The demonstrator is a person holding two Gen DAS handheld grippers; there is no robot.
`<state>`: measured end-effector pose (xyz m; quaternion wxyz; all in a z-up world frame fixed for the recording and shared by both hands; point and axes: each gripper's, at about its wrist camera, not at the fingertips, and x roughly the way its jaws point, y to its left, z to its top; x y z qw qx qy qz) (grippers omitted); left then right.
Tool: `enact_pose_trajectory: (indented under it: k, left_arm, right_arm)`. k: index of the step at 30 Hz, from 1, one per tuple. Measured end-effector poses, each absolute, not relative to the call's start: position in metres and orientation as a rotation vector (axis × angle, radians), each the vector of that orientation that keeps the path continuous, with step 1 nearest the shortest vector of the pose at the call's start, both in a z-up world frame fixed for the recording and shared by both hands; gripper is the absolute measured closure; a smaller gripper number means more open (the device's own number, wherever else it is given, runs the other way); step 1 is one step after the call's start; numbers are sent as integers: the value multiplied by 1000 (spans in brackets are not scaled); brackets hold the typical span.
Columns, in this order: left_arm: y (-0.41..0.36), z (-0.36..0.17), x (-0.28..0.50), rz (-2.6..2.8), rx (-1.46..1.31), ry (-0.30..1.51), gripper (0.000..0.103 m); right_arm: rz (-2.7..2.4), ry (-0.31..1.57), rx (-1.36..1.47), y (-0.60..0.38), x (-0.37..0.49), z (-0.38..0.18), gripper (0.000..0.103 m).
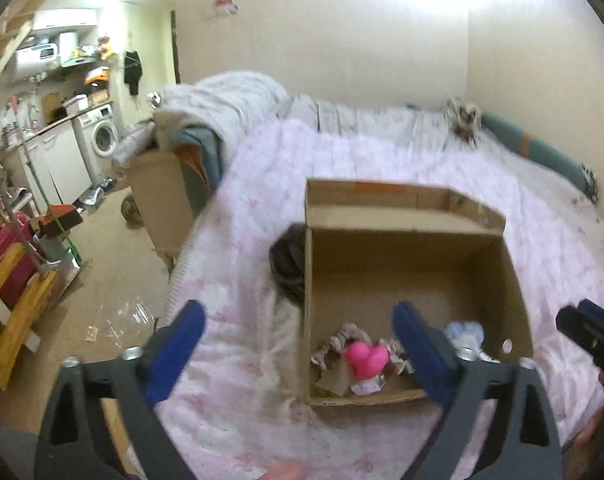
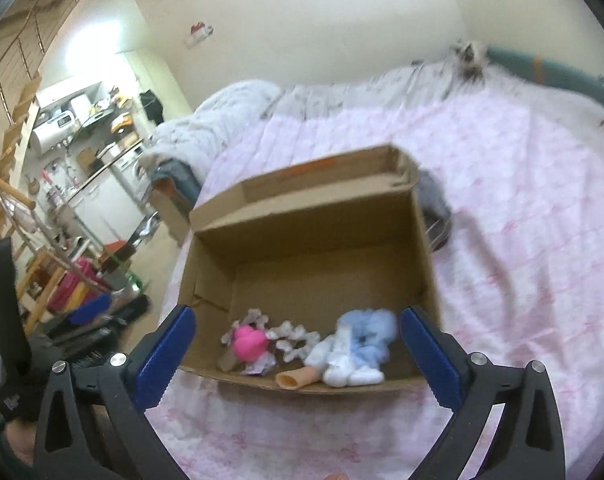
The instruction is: Organize soft objects
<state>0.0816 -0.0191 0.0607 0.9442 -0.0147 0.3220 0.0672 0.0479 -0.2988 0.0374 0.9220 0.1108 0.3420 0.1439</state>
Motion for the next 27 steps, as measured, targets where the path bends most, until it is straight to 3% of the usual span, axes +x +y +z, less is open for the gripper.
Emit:
enact_pose_trajectory:
  k: [13, 27]
  left_arm:
    - [-26, 46, 11, 68, -39, 669, 1]
    - [-32, 26, 25, 79, -32, 705, 1]
  right_arm:
    - [204, 677, 109, -287, -14, 34, 0]
    - [159, 708, 55, -276, -10, 18, 0]
